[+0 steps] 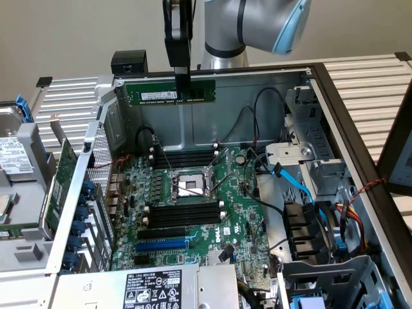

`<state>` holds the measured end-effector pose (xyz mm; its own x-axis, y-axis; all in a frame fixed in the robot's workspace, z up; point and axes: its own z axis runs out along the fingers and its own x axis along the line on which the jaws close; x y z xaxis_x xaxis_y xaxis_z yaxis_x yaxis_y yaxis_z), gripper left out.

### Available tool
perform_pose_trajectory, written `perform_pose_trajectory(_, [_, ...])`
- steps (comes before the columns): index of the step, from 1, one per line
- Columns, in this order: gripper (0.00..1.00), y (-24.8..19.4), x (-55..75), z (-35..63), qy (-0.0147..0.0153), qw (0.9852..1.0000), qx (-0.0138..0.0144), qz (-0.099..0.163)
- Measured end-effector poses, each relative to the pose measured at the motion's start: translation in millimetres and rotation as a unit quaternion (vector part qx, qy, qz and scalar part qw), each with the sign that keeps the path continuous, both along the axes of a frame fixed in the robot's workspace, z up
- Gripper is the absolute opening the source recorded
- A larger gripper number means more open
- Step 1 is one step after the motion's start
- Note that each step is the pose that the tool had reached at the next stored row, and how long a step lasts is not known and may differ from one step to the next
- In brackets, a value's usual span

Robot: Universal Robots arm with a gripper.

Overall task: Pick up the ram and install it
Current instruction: 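Pick up the ram and move it above insertion slot, then insert the ram into the slot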

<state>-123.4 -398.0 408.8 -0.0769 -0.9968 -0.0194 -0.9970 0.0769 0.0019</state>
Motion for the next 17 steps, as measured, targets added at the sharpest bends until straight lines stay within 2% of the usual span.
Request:
perform_pose_trajectory(6, [0.12, 0.3, 0.0, -10.8, 0.0000, 1.0000, -0.0001, -0.009])
perform_pose_trajectory(10, [0.12, 4.9, 0.1, -17.7, -0.0003, 1.0000, 0.0000, -0.009])
perform_pose_trajectory(12, [0.12, 5.5, 0.1, -20.6, -0.0003, 1.0000, -0.0001, -0.009])
perform_pose_trajectory(17, [0.12, 5.6, 0.1, -22.4, -0.0003, 1.0000, -0.0001, -0.009])
